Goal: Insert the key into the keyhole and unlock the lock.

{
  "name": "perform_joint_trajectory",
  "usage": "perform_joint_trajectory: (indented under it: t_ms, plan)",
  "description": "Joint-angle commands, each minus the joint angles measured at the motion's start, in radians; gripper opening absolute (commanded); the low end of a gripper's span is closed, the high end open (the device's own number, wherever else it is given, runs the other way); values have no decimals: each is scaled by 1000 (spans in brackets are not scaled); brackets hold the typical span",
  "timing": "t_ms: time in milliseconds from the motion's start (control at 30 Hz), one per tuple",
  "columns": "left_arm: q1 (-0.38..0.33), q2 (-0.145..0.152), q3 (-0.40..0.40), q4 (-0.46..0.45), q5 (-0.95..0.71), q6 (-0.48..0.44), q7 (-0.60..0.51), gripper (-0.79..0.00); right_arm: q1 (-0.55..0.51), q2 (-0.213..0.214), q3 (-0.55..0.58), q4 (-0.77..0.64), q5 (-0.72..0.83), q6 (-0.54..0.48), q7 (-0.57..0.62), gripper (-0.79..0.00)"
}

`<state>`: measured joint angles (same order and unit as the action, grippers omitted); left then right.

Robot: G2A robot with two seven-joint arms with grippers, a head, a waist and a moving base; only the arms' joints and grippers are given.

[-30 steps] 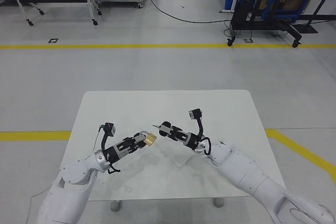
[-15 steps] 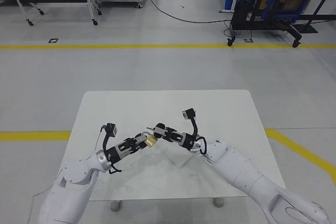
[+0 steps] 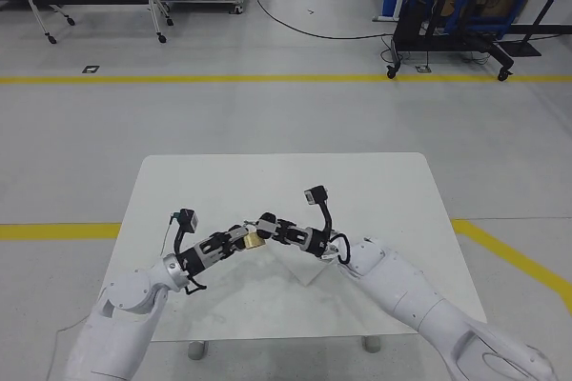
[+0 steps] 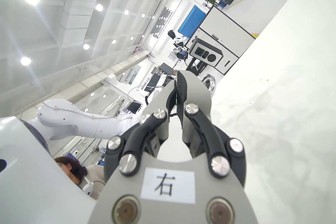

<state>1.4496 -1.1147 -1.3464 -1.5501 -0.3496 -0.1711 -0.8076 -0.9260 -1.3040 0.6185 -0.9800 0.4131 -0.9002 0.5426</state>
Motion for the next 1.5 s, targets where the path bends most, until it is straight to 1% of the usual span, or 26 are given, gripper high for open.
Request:
perform_joint_trajectory:
  t_ms: [0, 100, 167, 333, 433, 500, 600, 767, 833, 1100, 1167, 1233, 1367, 1467]
  plan:
    - [0, 0, 2, 1, -9, 4, 3, -785, -1, -1, 8, 2, 0, -2, 5, -785]
    - [-1, -2, 2, 5, -45, 19, 8, -785, -6, 0, 26, 4, -3, -12, 0, -785]
    - [-1, -3, -1, 15, -80, 48, 16, -785, -12, 3, 42, 2, -13, -21, -7, -785]
    - [-13, -7, -3, 42, -171, 192, 71, -785, -45, 23, 100, -46, -99, -27, -40, -785]
    - [-24, -13, 5, 60, -238, 250, 95, -785, -69, 40, 137, -91, -208, 37, -64, -785]
    - [-31, -18, 12, 69, -292, 271, 106, -785, -95, 51, 158, -149, -291, 93, -93, -785]
    - [-40, -25, 22, 75, -344, 283, 125, -785, -144, 66, 193, -230, -346, 138, -114, -785]
    - [-53, -29, 13, 46, -371, 250, 159, -785, -215, 92, 261, -343, -383, 183, -110, -785]
    - [-52, -26, 0, 21, -346, 233, 153, -785, -215, 92, 261, -343, -383, 183, -110, -785]
    - [-50, -26, -1, 17, -339, 227, 166, -785, -215, 92, 261, -343, -383, 183, -110, -785]
    - [-35, -28, 1, -4, -303, 199, 220, -785, -228, 91, 264, -358, -372, 200, -130, -785]
    - [-15, -31, 7, -29, -265, 152, 290, -785, -235, 90, 268, -367, -381, 226, -144, -785]
    - [18, -37, 29, -72, -132, 29, 420, -785, -248, 86, 270, -377, -363, 271, -158, -785]
    - [33, -44, 51, -90, -98, -33, 479, -785, -251, 81, 263, -382, -324, 312, -151, -785]
